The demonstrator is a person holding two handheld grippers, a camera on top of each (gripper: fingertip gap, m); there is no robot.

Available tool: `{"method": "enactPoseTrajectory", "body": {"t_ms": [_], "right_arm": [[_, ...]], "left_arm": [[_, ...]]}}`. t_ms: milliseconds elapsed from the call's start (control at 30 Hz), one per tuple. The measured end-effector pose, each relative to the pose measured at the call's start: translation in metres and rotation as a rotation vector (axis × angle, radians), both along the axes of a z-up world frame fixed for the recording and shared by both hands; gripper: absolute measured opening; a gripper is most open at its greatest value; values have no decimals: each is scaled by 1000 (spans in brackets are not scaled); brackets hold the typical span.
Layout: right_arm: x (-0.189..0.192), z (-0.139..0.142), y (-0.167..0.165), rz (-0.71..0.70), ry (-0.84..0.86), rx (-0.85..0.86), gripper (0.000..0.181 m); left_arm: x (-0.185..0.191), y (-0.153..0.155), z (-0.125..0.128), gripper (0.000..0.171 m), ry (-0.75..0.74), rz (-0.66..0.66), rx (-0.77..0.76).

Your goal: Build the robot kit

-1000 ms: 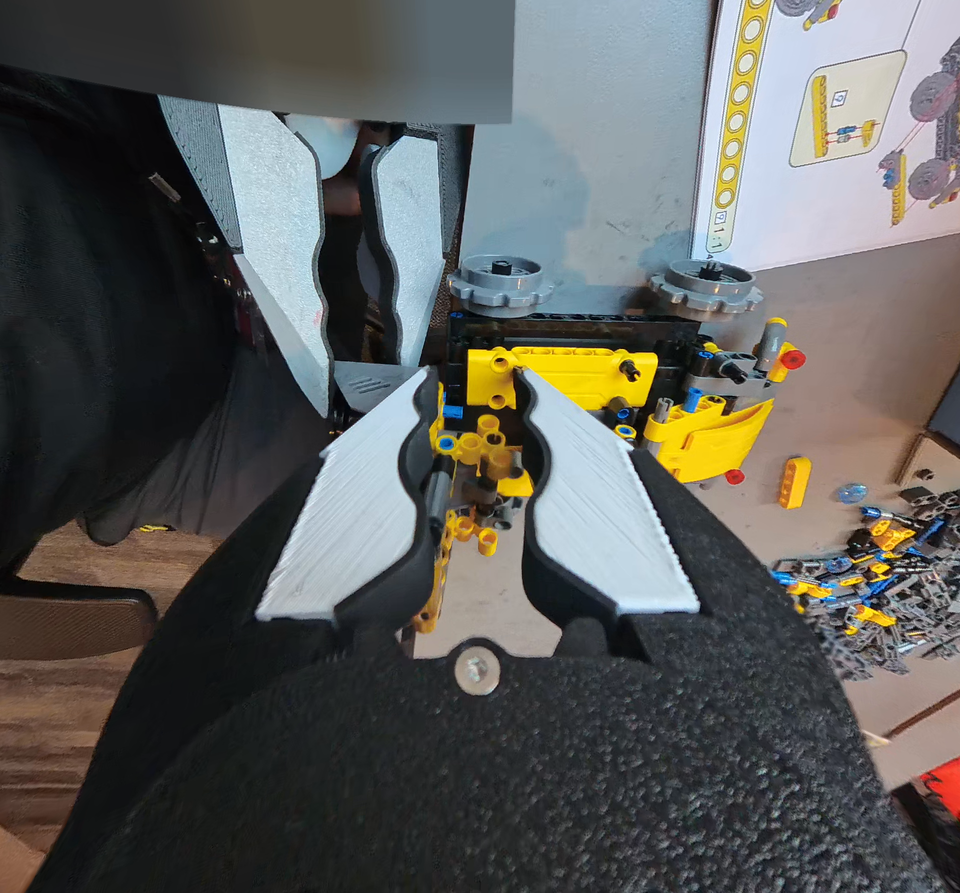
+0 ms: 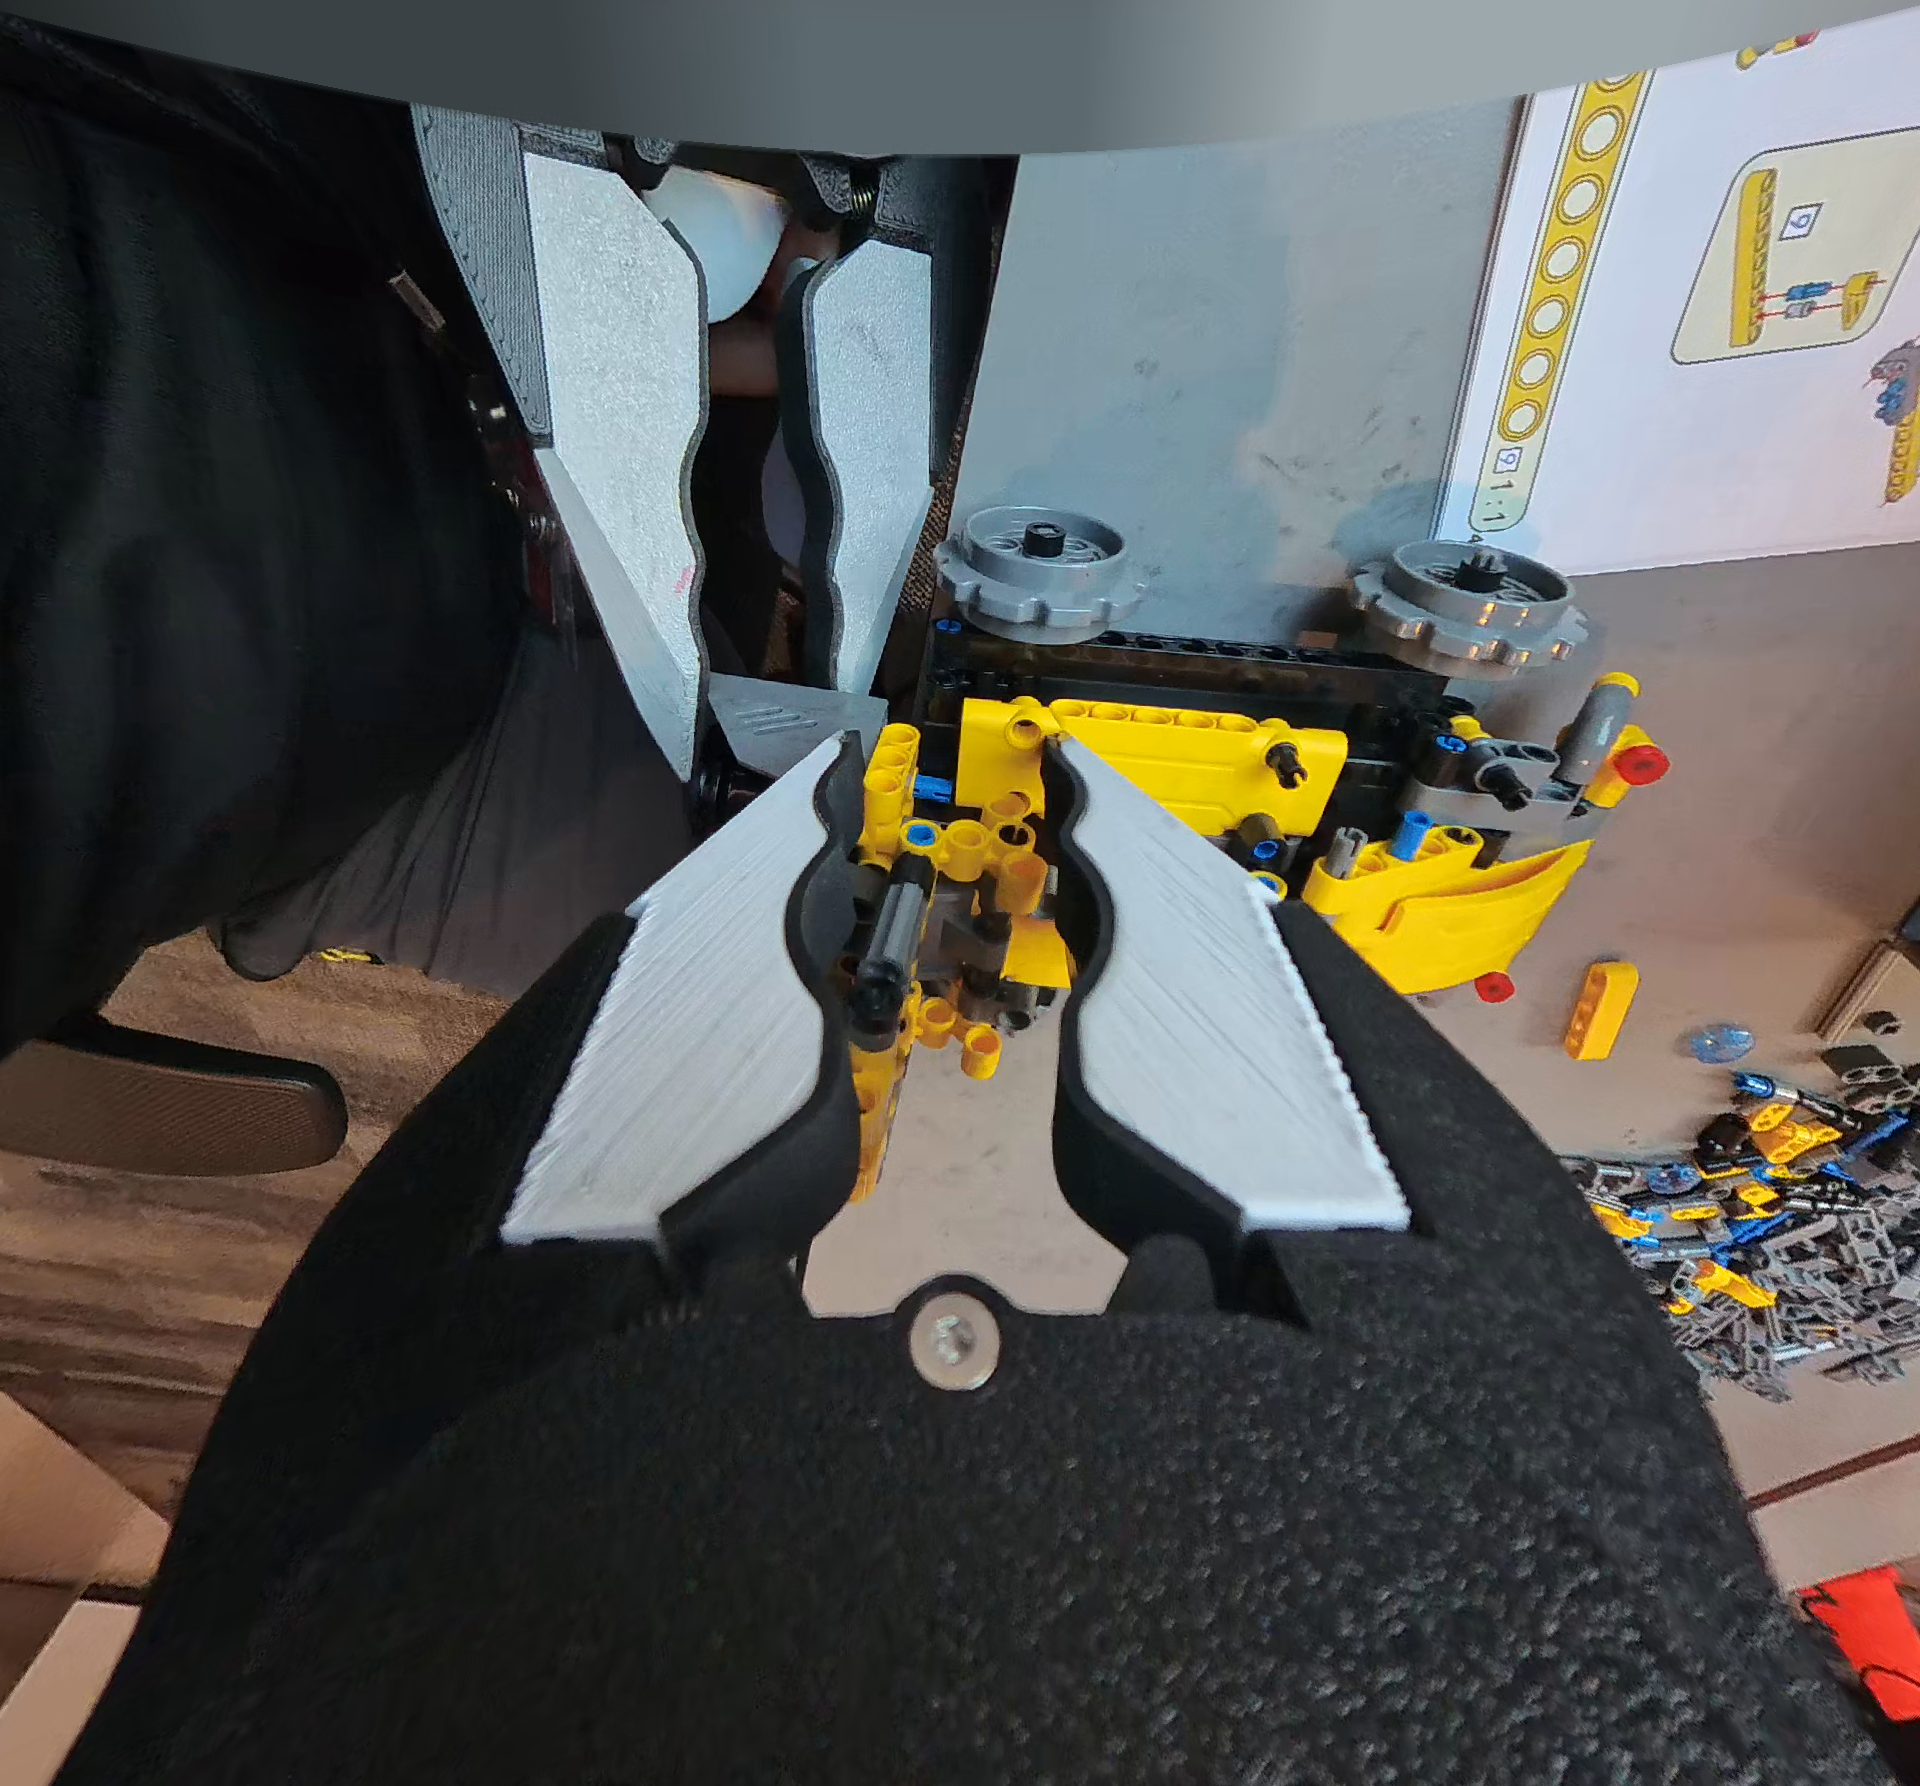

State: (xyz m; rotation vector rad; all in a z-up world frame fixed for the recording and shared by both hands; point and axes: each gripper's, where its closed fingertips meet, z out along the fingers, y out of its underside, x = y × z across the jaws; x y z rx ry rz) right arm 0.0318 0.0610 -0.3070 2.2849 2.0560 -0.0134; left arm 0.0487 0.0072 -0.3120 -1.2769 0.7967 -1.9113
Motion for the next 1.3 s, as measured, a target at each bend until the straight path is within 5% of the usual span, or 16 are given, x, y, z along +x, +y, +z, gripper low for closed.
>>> {"method": "enactPoseTrajectory", "body": {"t_ms": [1300], "right_arm": [[2, -3, 3, 88, 49, 92, 26]], "left_arm": [[6, -2, 2, 23, 15, 20, -19]]}}
